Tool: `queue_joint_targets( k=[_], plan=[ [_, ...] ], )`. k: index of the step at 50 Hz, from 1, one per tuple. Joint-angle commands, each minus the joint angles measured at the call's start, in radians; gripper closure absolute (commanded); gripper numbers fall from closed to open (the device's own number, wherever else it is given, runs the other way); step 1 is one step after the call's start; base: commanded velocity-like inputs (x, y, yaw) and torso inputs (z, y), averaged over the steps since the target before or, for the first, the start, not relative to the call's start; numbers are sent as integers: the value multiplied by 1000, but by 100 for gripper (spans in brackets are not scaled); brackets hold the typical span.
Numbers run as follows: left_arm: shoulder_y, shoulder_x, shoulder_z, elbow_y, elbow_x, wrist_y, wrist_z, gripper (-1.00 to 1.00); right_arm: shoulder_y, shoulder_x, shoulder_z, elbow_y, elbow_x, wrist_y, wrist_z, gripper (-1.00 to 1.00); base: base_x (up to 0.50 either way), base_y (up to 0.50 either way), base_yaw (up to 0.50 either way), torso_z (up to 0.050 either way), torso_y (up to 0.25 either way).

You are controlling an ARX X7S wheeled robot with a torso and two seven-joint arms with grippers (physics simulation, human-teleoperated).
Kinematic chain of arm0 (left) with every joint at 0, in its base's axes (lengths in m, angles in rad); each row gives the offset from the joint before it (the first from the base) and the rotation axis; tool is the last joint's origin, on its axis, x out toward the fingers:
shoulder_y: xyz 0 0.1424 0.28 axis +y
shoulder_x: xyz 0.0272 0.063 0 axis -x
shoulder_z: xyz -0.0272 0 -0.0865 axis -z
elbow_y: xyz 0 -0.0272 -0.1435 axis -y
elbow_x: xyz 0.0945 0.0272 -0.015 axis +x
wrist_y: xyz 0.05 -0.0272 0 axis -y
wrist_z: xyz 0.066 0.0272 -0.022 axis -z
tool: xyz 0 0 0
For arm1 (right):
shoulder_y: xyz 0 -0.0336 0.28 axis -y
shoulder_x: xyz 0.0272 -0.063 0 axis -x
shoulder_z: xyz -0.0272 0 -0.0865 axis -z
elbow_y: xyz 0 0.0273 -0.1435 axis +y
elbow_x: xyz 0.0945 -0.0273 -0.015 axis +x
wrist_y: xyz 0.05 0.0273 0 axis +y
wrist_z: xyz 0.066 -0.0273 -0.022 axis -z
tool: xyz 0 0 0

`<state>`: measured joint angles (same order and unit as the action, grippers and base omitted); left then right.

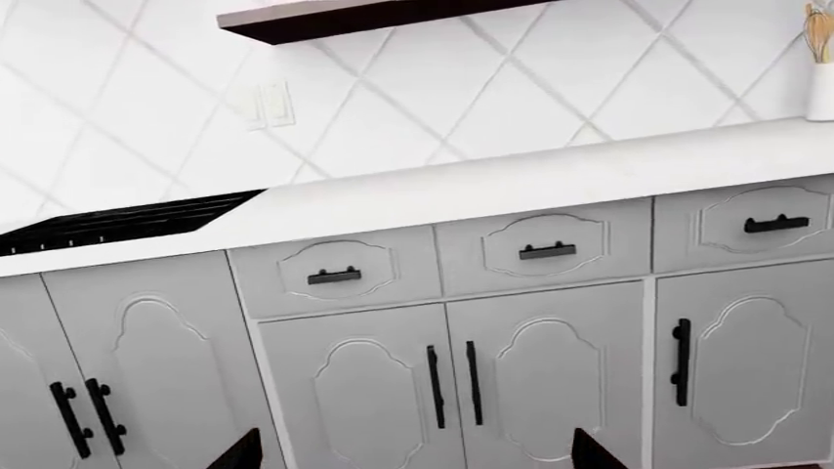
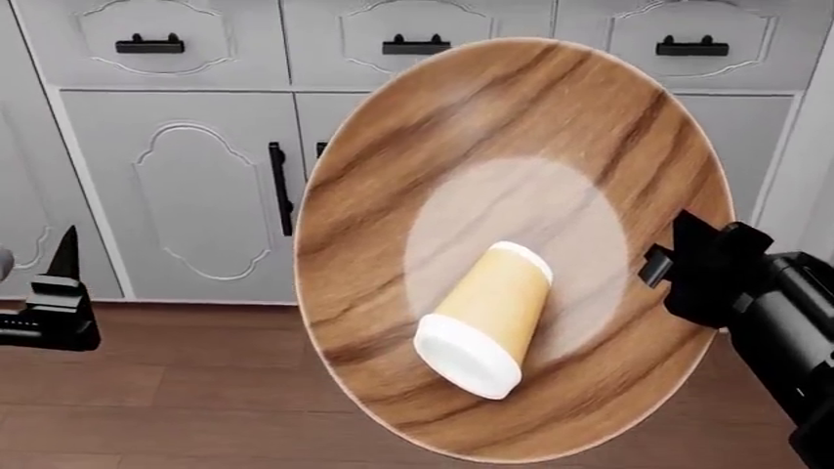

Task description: Place the cup inside the bowl on the dining table and move the bowl to any counter.

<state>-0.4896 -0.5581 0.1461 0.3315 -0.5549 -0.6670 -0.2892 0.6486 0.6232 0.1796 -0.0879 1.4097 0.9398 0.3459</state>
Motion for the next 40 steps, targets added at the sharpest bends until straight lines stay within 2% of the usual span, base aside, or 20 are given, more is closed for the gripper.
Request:
queue_joint_targets(
  k=[1, 20, 25, 40],
  plan=[
    [0, 6, 7, 10, 1, -5, -10, -100, -3, -2, 10, -6, 9, -13, -14, 100, 500, 0, 0, 0, 10],
    [10, -3, -5, 8, -9, 4, -5, -100, -6, 2, 4, -7, 11, -13, -13, 100, 500, 0, 0, 0, 1],
    [4, -26, -26, -10, -21, 13, 22, -100, -25, 0, 8, -11, 12, -19, -16, 100, 500, 0, 0, 0, 2],
    [4, -12, -12, 5, -22, 5, 7, -100, -39, 7, 18, -28, 28, -19, -1, 100, 500, 0, 0, 0, 1]
  ],
)
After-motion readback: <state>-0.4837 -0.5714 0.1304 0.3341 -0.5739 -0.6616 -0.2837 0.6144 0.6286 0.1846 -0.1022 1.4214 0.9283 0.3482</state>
